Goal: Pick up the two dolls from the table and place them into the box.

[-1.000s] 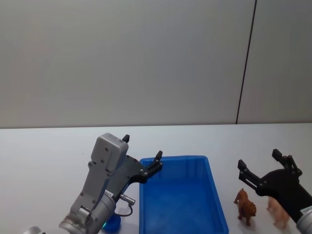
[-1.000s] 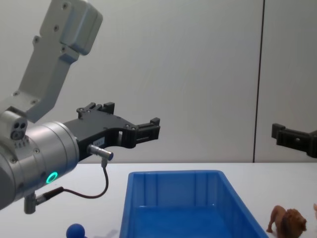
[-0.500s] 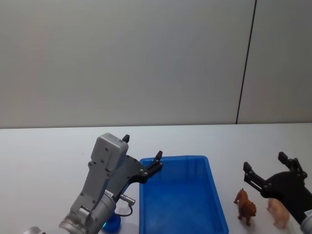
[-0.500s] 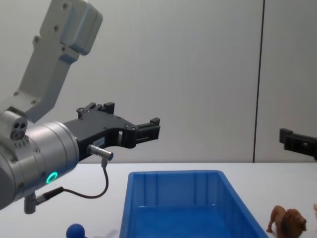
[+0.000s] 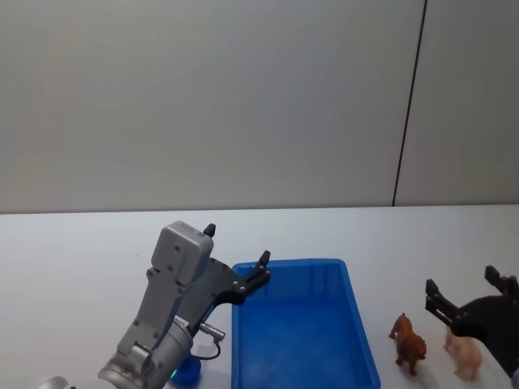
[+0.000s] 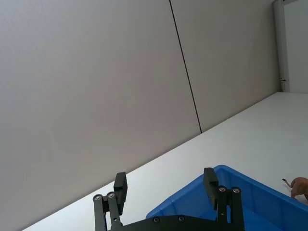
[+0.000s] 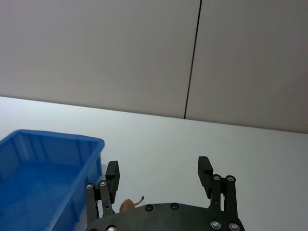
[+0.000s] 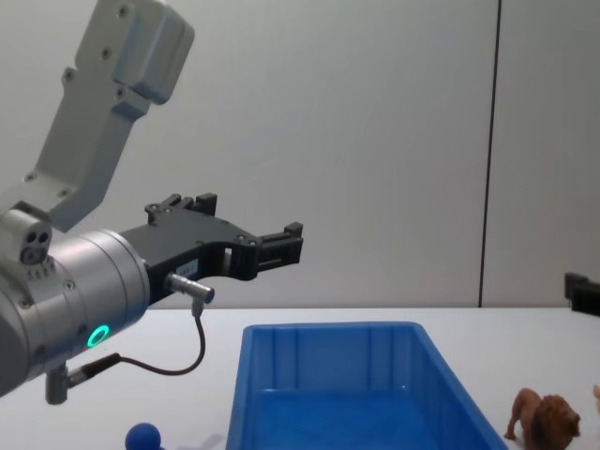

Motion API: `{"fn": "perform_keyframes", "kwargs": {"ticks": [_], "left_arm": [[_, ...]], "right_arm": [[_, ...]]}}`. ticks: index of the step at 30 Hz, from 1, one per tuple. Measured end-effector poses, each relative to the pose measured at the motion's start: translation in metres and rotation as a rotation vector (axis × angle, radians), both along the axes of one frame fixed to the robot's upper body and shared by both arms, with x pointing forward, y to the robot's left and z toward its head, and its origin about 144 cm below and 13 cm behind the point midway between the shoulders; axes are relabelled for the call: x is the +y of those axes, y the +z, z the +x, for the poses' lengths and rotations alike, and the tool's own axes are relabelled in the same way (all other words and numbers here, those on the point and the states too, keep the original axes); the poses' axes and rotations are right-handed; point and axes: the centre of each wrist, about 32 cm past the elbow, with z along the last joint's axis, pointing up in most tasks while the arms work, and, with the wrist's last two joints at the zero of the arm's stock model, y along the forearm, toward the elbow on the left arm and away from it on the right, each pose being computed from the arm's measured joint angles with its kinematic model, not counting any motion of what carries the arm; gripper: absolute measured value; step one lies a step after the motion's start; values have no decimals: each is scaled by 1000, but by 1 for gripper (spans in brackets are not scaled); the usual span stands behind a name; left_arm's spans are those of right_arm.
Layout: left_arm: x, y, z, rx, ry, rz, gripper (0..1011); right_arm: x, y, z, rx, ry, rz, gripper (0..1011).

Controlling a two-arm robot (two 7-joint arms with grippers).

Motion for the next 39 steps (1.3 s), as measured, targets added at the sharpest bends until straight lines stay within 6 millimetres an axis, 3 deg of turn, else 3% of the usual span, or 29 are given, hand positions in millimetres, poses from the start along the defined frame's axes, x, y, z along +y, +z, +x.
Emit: {"fn": "perform_keyframes", "kwargs": {"ticks": [36,39], "left_arm": [[0,0,0,0,0,0,1001],[0,0,0,0,0,0,1001]], "right_arm": [[-15,-46,-1,177,-91,-28,1001],[-17,-52,0,189,-79,-19,950]]}}
